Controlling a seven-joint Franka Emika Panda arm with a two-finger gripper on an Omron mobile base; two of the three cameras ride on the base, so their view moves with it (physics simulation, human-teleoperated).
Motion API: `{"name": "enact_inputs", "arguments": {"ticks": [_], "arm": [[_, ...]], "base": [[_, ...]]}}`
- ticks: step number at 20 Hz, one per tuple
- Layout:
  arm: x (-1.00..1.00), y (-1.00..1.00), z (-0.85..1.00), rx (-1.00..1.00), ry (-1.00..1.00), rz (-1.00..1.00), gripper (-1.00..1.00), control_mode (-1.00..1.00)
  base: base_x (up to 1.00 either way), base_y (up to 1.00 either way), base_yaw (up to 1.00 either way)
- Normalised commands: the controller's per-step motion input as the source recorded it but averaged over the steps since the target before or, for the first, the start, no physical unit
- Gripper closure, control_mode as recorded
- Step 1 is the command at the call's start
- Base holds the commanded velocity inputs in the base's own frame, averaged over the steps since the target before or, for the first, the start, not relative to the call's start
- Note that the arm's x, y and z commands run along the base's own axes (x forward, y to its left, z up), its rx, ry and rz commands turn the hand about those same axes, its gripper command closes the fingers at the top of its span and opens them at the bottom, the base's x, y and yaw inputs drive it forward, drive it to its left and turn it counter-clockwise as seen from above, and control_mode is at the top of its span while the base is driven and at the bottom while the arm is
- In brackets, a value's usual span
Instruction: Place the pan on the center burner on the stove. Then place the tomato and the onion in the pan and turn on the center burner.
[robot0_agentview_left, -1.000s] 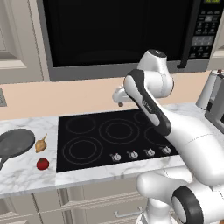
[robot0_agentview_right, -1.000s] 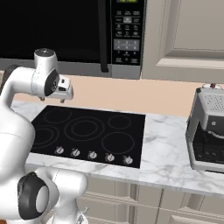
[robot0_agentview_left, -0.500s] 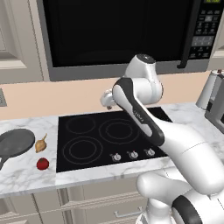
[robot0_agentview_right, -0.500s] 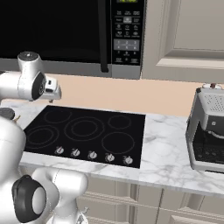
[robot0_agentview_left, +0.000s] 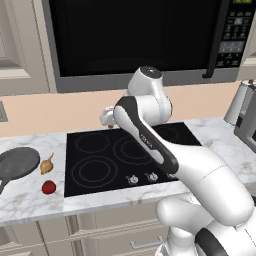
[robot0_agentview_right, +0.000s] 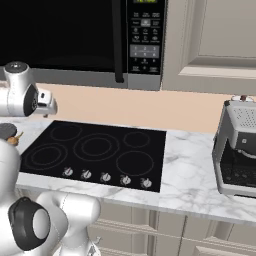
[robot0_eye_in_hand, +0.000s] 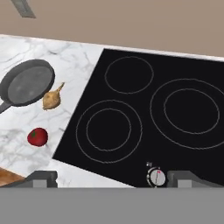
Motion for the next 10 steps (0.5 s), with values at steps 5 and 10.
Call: {"name": "enact_inputs", "arguments": {"ticks": [5,10], "arm": [[-0.02,0.4,-0.08,0.0,0.0,0.02,-1.0,-1.0],[-0.01,0.39,-0.13,0.0,0.0,0.03,-1.0,-1.0]], "base": [[0.0,0.0,0.0],[0.0,0.0,0.0]]}}
